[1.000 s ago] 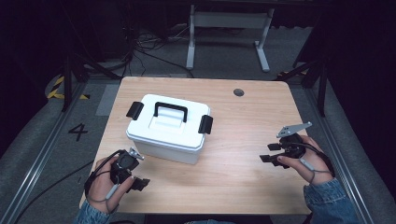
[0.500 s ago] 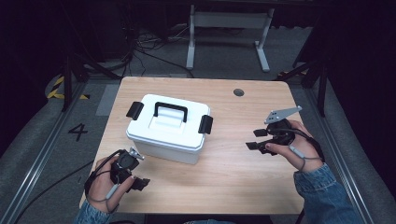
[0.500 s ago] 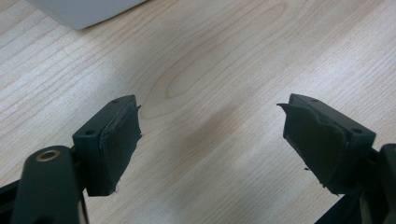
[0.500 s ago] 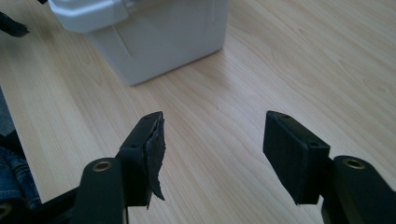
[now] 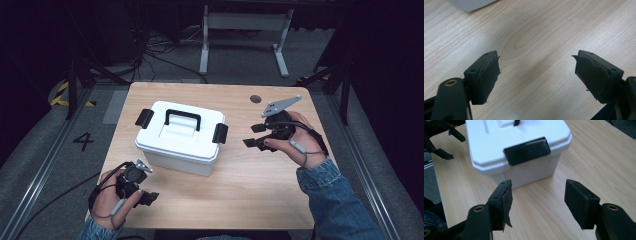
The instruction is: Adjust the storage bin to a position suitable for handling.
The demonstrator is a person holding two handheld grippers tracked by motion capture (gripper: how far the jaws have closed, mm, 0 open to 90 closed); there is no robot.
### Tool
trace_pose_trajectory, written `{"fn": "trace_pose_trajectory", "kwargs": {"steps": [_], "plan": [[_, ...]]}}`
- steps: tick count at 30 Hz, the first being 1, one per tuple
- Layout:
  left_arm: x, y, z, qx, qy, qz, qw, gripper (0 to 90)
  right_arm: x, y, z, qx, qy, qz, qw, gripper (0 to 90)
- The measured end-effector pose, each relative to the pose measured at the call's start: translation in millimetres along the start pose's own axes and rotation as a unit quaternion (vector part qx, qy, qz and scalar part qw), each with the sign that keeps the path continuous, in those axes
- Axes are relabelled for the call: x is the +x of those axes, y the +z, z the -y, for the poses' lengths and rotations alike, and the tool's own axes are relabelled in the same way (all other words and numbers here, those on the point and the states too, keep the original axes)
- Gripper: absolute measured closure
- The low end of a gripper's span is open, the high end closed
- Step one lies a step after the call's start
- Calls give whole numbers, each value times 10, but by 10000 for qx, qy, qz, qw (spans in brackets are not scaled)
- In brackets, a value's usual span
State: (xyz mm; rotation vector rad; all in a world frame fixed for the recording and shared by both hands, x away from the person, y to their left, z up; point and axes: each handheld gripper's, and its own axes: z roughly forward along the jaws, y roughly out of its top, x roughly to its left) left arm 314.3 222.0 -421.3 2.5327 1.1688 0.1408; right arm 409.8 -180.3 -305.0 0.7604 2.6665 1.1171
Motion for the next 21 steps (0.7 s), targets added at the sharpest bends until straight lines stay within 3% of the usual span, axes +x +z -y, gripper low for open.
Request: {"fn": "trace_pose_trajectory", "kwargs": {"steps": [7,11,21], "plan": [[3,-6,-17,-13,-34,45,10000,205,41,124,-265,-5,-68,-190,9998,411],[10,-6,-26,-14,9,48,10000,205,25,299,-479,74,-56,-339,9994,436],[23,8,8,-42,-35,52,10000,206,-13,669,-843,165,-224,-373,9989,429]]}}
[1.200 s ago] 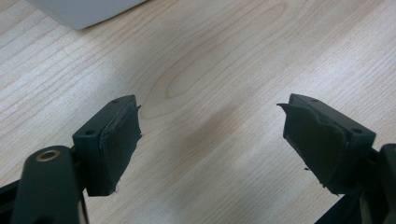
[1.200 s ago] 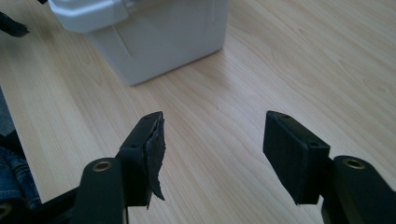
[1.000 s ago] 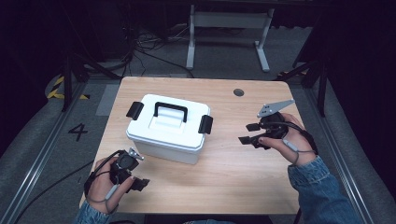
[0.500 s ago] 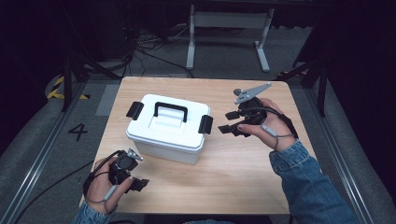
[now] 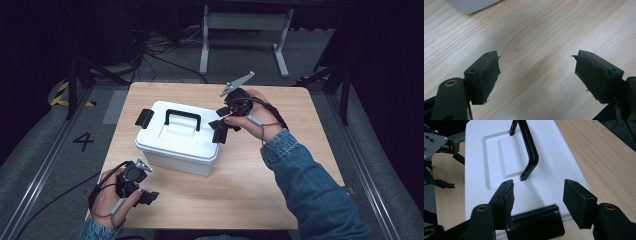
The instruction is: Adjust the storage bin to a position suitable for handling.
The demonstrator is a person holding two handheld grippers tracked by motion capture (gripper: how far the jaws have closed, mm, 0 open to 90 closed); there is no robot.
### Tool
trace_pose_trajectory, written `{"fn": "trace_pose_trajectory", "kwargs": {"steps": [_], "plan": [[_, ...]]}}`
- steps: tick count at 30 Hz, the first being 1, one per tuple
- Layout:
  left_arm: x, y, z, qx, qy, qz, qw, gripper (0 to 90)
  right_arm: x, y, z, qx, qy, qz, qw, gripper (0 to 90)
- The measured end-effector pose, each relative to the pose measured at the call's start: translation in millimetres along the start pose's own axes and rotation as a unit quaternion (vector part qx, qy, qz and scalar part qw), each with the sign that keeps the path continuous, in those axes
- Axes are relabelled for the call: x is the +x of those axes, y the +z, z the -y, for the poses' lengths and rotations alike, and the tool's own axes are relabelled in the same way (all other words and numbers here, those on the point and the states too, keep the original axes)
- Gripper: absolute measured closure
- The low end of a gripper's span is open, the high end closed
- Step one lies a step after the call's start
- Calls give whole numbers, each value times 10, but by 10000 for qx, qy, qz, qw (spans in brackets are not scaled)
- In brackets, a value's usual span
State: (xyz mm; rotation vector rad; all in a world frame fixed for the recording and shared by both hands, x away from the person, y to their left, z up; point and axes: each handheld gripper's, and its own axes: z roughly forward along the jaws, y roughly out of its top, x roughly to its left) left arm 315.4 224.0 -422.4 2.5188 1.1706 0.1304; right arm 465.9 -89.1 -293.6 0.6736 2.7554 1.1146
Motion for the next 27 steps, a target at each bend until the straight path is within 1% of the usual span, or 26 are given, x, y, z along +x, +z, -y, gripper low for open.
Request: {"fn": "trace_pose_trajectory", "kwargs": {"steps": [1,4,5,6,8,12,14,15,18,19,21,24,27], "plan": [[0,-1,5,31,-30,7,10000,206,-10,43,-27,6,7,-6,10000,429],[10,0,8,10,3,-10,10000,206,-36,173,-99,48,44,-102,9999,429],[10,0,8,10,3,-10,10000,205,-36,173,-99,48,44,-102,9999,429],[3,0,5,18,-24,10,10000,206,-44,287,-151,91,46,-159,9998,432],[5,2,0,21,13,9,10000,206,-40,320,-167,104,53,-168,9998,434],[0,18,-21,26,61,16,10000,205,-12,483,-259,118,6,-339,9994,456],[-1,24,-31,45,90,18,9999,205,0,548,-310,156,-6,-355,9992,464],[-6,29,-34,34,66,34,10000,205,2,565,-329,168,-34,-343,9993,468],[-8,27,-44,52,100,37,9999,205,17,627,-407,216,-142,-333,9991,499],[-6,28,-47,49,125,21,9999,205,22,639,-422,228,-161,-332,9991,511],[-8,30,-49,51,103,31,9999,204,34,668,-456,296,-184,-315,9989,531],[-12,33,-49,64,87,56,9999,205,58,711,-508,378,-318,-291,9984,599],[-10,30,-49,62,99,52,9999,204,91,733,-556,431,-382,-329,9978,639]]}}
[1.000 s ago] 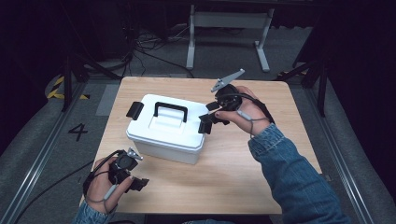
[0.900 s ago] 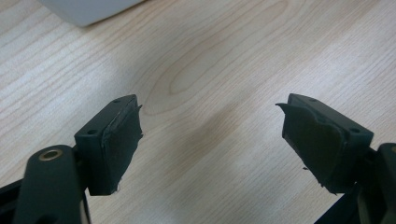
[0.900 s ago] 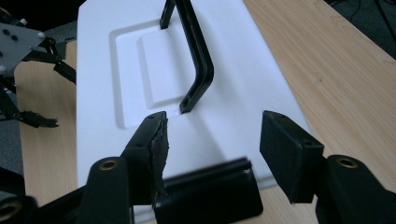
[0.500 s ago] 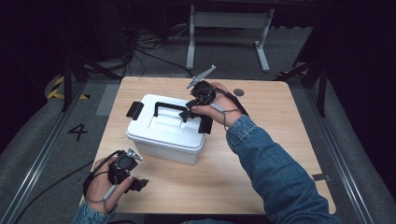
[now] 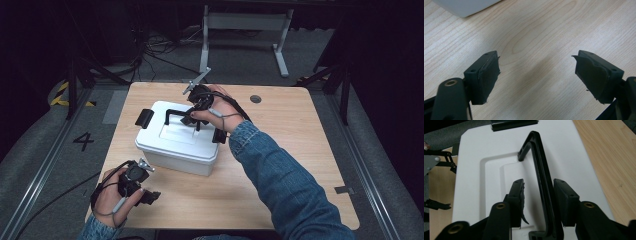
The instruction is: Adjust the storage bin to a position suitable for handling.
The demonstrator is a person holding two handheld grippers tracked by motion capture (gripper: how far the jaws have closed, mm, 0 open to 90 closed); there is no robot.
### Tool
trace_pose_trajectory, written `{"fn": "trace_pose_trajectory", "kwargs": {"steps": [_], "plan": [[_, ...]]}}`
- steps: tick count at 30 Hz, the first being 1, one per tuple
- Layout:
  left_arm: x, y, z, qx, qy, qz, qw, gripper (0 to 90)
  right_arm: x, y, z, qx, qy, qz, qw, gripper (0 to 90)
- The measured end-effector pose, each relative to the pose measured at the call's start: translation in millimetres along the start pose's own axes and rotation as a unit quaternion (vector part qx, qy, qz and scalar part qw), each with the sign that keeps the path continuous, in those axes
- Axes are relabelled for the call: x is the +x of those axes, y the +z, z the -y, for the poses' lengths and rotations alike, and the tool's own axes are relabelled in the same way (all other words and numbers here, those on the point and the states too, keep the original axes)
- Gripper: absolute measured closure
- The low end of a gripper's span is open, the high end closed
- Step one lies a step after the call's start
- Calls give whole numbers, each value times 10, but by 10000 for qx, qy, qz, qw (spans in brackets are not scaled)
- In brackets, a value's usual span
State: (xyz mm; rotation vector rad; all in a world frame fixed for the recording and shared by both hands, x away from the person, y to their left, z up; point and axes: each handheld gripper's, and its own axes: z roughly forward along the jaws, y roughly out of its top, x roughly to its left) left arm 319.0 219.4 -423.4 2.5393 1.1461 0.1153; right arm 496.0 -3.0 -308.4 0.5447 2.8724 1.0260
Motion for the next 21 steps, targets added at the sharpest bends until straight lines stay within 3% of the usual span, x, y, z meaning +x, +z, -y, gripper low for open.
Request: {"fn": "trace_pose_trajectory", "kwargs": {"steps": [6,13,21], "plan": [[-4,4,-3,5,-2,9,10000,204,51,27,-57,349,-282,-103,9989,822],[1,4,-1,-1,-7,13,10000,204,98,19,-88,467,-467,-91,9978,839],[1,16,-6,0,-1,26,10000,204,104,-69,-135,217,-591,-55,9980,845]]}}
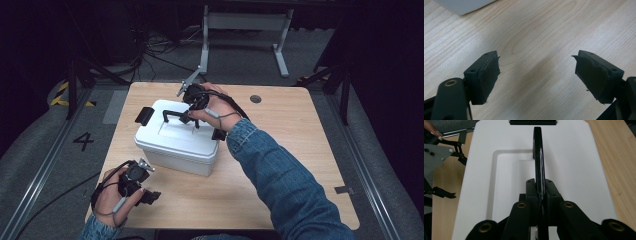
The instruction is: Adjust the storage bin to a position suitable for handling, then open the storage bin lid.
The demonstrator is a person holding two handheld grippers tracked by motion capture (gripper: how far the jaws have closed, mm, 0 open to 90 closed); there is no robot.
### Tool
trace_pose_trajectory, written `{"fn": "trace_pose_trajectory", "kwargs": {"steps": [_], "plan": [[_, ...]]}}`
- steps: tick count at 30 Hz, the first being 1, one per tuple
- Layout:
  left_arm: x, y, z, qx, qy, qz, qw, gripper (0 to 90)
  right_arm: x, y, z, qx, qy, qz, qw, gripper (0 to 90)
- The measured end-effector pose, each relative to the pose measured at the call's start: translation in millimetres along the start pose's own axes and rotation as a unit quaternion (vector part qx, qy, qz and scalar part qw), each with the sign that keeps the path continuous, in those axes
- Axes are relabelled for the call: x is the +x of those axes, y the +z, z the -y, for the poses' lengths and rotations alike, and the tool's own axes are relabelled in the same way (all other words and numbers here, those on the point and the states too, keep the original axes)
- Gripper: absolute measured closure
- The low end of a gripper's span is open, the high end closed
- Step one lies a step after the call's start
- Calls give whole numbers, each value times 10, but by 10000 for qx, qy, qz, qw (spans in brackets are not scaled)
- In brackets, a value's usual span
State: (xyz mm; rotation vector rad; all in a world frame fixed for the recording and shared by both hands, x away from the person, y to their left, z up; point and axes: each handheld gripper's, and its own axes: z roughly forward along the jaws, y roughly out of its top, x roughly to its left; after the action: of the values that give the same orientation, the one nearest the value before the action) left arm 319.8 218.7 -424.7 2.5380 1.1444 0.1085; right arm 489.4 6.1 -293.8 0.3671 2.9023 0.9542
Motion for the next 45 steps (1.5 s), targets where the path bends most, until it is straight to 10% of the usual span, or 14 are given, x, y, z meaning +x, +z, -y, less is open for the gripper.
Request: {"fn": "trace_pose_trajectory", "kwargs": {"steps": [23,45], "plan": [[-19,7,-12,-9,27,1,10000,204,94,-682,33,-590,193,25,9981,844],[-24,23,-17,43,30,-14,10000,204,5,-1493,720,-775,560,559,9939,844]]}}
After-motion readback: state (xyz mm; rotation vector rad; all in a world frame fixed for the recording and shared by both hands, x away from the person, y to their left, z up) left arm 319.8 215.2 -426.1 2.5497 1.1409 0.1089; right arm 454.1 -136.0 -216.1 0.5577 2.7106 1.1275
